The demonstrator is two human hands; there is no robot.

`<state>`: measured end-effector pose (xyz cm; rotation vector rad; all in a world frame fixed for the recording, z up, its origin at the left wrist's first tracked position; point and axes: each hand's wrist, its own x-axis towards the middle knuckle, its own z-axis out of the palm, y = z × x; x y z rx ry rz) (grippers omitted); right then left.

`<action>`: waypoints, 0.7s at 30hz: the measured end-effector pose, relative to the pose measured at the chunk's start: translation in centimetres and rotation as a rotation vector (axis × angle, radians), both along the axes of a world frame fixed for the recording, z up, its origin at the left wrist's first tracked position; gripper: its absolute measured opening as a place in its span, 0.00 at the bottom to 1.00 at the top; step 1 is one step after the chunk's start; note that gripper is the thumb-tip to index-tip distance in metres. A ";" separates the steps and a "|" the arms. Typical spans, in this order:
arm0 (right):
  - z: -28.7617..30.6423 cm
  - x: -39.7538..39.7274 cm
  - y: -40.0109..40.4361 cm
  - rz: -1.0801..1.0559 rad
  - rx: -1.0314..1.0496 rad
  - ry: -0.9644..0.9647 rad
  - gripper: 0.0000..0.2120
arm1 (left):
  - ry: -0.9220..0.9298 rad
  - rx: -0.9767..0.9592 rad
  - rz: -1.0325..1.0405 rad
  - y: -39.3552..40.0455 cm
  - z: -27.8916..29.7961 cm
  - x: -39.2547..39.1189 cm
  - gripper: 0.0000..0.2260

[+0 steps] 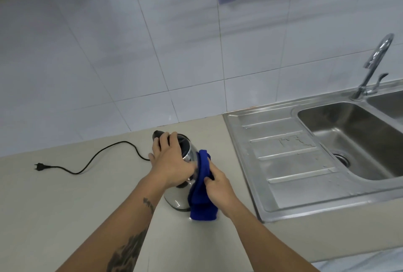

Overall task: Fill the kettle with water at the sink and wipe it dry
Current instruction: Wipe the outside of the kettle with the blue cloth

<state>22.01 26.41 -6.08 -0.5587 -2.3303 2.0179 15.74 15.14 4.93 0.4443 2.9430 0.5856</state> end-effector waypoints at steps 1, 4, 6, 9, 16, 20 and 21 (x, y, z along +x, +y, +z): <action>0.5 0.1 -0.1 0.007 0.006 0.031 0.32 | -0.004 -0.009 -0.021 -0.2 0.2 -0.1 0.43; 2.4 0.1 -0.6 0.031 0.094 0.204 0.33 | -0.050 -0.033 -0.162 -1.3 0.8 -0.7 0.45; 3.3 -0.4 -0.8 0.049 0.269 0.312 0.33 | -0.073 -0.031 -0.246 -2.0 1.0 -0.8 0.47; 3.5 -0.8 -1.0 0.105 0.512 0.349 0.35 | -0.090 -0.002 -0.256 -2.3 0.7 -0.5 0.46; 2.3 -2.1 0.4 0.120 0.414 0.214 0.32 | -0.087 0.237 -0.009 -1.6 0.7 -0.5 0.33; 2.0 -1.6 -0.1 0.132 0.347 0.093 0.21 | -0.109 0.185 -0.047 -2.9 1.4 -0.6 0.36; 2.0 -1.2 -0.6 0.126 0.350 0.102 0.22 | -0.120 0.177 -0.041 -3.0 1.6 -0.7 0.38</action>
